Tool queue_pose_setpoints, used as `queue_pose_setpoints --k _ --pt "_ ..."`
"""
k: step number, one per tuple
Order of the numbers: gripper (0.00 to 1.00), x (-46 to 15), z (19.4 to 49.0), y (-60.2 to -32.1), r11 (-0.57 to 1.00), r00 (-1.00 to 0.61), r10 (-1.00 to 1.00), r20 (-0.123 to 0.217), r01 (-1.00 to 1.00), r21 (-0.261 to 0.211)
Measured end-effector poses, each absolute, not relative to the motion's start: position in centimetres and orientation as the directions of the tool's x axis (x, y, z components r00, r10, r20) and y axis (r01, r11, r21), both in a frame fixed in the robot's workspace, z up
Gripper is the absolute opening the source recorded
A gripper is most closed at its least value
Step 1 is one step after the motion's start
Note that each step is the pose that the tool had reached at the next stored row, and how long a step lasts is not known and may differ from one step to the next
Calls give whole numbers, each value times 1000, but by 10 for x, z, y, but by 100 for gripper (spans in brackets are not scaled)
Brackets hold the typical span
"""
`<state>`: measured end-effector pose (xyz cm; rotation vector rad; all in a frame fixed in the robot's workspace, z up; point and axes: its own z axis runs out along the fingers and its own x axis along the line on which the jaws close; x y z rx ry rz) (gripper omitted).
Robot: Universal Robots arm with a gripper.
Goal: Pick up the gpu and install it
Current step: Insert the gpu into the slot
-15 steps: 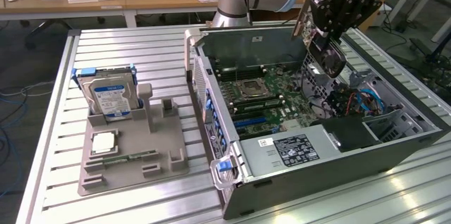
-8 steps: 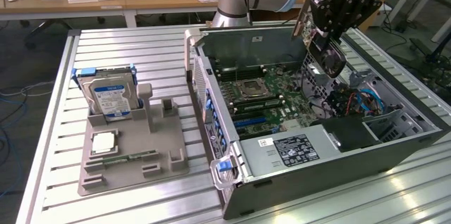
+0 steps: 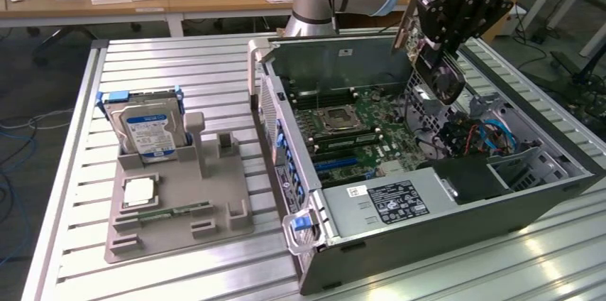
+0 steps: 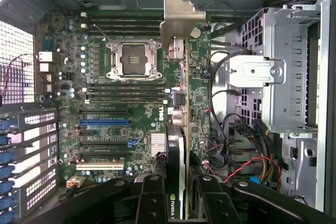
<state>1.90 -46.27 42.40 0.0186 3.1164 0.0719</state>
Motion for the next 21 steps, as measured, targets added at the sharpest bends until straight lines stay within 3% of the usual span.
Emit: queue_pose_setpoints --k 21 --pt "27 19 423 -463 939 -940 -340 -24 -340 46"
